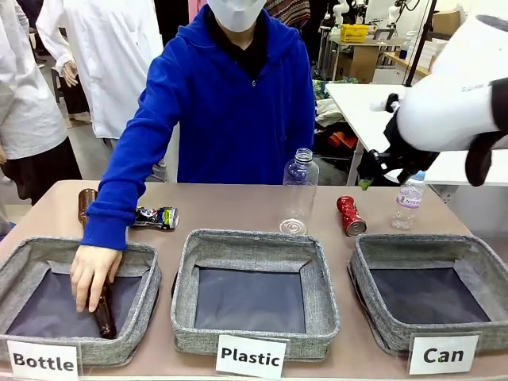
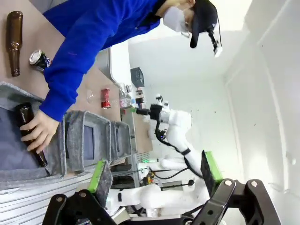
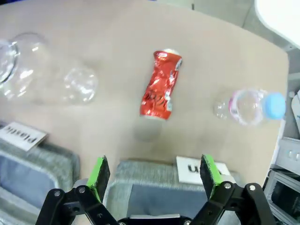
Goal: Sort the can waste into the basket.
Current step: Pick up the can waste from the table and place it in the right Fabric basket.
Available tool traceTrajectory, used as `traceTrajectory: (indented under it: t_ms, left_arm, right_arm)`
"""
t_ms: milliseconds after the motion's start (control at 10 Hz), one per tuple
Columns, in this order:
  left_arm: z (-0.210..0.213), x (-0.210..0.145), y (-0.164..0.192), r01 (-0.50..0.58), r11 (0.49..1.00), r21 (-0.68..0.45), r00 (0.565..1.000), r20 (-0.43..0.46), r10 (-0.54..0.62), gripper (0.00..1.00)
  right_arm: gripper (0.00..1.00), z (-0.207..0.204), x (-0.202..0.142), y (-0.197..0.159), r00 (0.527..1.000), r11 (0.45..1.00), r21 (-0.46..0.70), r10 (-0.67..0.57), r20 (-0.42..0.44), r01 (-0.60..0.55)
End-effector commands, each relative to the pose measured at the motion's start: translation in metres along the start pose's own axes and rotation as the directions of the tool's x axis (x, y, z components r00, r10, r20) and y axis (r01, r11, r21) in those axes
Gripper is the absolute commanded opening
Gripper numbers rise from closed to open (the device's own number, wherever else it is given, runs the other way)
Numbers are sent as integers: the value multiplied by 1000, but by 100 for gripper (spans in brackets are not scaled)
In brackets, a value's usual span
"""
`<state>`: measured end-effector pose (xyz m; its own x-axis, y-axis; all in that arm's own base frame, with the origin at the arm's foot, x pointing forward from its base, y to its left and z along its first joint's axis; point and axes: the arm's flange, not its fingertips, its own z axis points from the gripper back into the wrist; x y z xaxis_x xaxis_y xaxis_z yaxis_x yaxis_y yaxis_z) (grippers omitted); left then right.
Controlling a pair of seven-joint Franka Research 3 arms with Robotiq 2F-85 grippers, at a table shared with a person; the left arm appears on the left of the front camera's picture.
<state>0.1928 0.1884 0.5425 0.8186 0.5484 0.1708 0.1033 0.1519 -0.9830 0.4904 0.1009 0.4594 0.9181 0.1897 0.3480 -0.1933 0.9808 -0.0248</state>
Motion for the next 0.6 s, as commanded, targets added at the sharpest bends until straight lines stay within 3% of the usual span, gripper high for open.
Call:
traceTrajectory:
  t_ms: [0, 200, 500]
  left_arm:
    - [-20, -31, -6, 79, 995, 53, 997, -25, -78, 100]
    - [-53, -32, -13, 55, 994, 90, 997, -63, -50, 100]
    - [-122, -7, -14, -10, 992, 129, 974, -221, 39, 100]
  right_arm:
    - [100, -37, 30, 8, 1000, 996, -89, -8, 0, 8]
    - [100, -72, 38, 10, 999, 995, -100, 0, -39, -3]
    - [100, -111, 46, 15, 999, 992, -116, 34, -42, -38]
